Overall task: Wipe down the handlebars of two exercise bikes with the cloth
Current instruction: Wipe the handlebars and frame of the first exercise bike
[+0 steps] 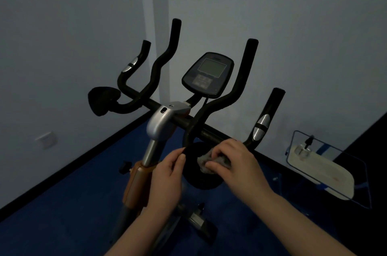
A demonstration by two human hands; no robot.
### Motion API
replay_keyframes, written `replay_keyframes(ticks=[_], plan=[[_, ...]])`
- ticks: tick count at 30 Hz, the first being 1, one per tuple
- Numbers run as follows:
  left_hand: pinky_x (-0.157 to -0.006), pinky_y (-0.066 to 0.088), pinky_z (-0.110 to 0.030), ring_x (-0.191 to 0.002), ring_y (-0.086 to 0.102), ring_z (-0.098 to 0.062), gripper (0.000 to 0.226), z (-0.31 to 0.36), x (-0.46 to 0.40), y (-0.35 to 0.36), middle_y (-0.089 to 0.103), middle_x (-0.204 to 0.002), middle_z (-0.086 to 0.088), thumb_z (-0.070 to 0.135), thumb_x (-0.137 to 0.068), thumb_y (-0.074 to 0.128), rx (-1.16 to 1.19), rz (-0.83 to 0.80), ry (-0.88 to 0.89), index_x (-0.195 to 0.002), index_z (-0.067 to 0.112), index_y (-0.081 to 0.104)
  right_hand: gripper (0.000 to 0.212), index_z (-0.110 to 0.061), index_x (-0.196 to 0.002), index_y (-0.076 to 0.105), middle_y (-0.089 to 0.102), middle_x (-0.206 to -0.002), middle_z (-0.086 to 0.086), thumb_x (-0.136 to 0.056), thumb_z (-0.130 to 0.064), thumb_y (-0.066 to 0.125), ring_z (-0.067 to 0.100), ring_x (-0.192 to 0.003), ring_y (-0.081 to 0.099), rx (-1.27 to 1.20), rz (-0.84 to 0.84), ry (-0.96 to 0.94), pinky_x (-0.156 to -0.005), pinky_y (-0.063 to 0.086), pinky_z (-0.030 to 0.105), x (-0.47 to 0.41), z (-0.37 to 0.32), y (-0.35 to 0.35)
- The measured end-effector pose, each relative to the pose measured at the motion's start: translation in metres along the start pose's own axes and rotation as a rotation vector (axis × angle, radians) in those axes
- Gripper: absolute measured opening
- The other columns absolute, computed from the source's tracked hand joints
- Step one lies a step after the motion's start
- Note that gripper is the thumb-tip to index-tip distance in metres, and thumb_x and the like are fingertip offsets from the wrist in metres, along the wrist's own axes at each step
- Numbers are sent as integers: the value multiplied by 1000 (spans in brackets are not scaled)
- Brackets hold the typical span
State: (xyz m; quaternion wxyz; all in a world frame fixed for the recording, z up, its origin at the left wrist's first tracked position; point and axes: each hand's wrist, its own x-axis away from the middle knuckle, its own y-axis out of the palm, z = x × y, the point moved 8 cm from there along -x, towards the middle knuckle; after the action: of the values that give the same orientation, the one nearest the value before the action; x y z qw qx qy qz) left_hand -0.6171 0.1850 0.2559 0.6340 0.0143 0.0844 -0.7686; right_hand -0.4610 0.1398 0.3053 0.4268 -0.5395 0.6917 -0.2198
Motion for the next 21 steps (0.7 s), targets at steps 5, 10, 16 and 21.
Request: replay_keyframes(ticks=[5,10,16,21], plan=[[-77,47,-5,-95,64,8,23,-3,0,0,70,-100,12,15,-96,50,25,22,-36,-104,31,65,14,-18,-85,62,51,-91,-9,-80,-26,73,8,-91,47,-54,33,20,-75,35,12,-37,-3,9],[-73,44,-1,-91,62,14,25,2,1,0,69,-95,17,13,-96,50,13,35,-31,-102,31,66,15,-23,-84,62,54,-93,-11,-77,-27,75,4,-88,51,-58,-56,10,-75,43,17,-16,9,-1],[-67,43,1,-84,60,19,25,16,8,-1,66,-85,20,12,-96,49,-27,56,-19,-96,33,63,15,-17,-81,66,58,-89,-5,-75,-24,77,7,-87,51,-51,-82,-82,-74,38,16,-48,-11,10],[-65,41,3,-79,57,25,22,18,9,-1,64,-90,20,13,-97,49,-44,54,-18,-108,23,65,13,-25,-83,65,54,-92,-8,-77,-30,75,6,-87,52,-47,-95,27,-73,42,20,-19,6,-5]])
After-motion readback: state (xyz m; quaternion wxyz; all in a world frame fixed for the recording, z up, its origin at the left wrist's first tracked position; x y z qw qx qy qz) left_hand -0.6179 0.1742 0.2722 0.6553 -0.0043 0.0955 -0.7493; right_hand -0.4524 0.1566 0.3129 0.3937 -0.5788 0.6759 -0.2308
